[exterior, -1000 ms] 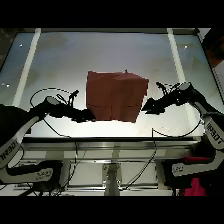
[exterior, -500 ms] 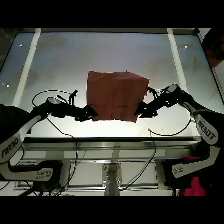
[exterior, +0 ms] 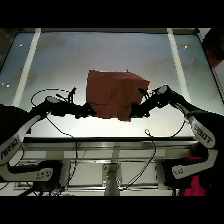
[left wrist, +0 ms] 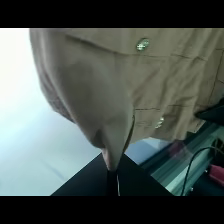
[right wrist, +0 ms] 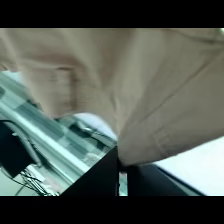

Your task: Fold the clothes and pants, and hang the long-sleeved shirts on hangers.

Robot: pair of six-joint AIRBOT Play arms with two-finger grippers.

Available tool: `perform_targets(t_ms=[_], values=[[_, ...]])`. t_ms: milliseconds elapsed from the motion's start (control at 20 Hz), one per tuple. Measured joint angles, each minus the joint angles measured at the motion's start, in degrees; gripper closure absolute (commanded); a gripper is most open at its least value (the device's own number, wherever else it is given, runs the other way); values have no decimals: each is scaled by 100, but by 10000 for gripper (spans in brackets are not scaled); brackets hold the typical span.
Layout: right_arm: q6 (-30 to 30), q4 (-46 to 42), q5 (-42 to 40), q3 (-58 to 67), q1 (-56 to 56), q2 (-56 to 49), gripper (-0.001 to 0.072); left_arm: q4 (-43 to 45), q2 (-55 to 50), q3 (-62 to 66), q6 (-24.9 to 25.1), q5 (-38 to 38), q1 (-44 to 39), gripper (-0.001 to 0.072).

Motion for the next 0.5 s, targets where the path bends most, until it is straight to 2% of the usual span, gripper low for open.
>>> perform_targets(t_ms=[150,250,500], values=[[22,590,31,197,-302,680,702,-216,352,468,55,-24,-2,699],[24,1047,-258,586,-533,1174,701,-662,568,1047,92,116,-13,700],[20,1207,-2433,1818,-605,1751,701,-1303,570,2981,203,1095,-310,700]])
